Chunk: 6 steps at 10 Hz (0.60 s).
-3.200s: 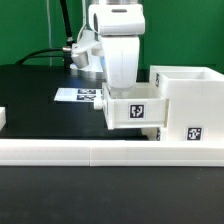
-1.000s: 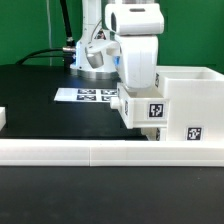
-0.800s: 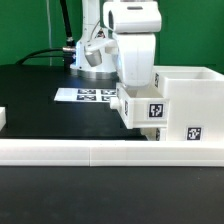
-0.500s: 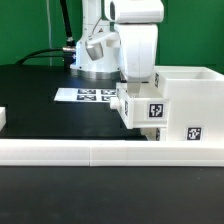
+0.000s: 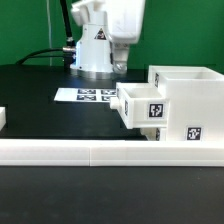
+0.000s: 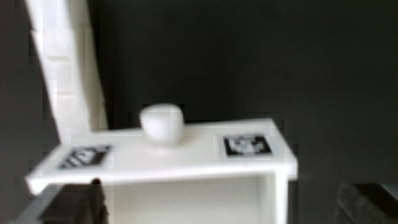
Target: Assemble drawer
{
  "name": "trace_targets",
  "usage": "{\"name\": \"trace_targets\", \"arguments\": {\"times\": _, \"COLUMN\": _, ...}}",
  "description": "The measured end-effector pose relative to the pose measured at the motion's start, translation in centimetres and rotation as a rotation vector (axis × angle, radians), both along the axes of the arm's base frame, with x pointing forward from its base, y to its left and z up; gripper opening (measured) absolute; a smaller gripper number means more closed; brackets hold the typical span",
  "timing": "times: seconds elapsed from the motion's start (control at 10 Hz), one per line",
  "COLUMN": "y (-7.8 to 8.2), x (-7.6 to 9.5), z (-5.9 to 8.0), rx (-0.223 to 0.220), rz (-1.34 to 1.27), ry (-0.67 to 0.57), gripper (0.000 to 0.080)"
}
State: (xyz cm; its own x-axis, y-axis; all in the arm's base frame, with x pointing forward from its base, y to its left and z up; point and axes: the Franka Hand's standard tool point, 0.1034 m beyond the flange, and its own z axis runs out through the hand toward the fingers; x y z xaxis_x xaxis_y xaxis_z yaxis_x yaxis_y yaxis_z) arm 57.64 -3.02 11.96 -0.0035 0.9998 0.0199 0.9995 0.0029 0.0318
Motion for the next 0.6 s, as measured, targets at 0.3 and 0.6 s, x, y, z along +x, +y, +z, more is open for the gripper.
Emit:
{"name": "trace_targets", "arguments": {"times": 0.3, "y": -2.6, "x": 0.0, "z": -4.1, "rx": 0.018, "rz": 0.003, "ry": 0.012, "gripper": 0.0648}}
{"name": "trace_targets", "arguments": {"times": 0.6, "y": -2.6, "x": 1.2, "z": -5.2, "rx": 0.029, "rz": 0.0, "ry": 0.011, "gripper": 0.0648}}
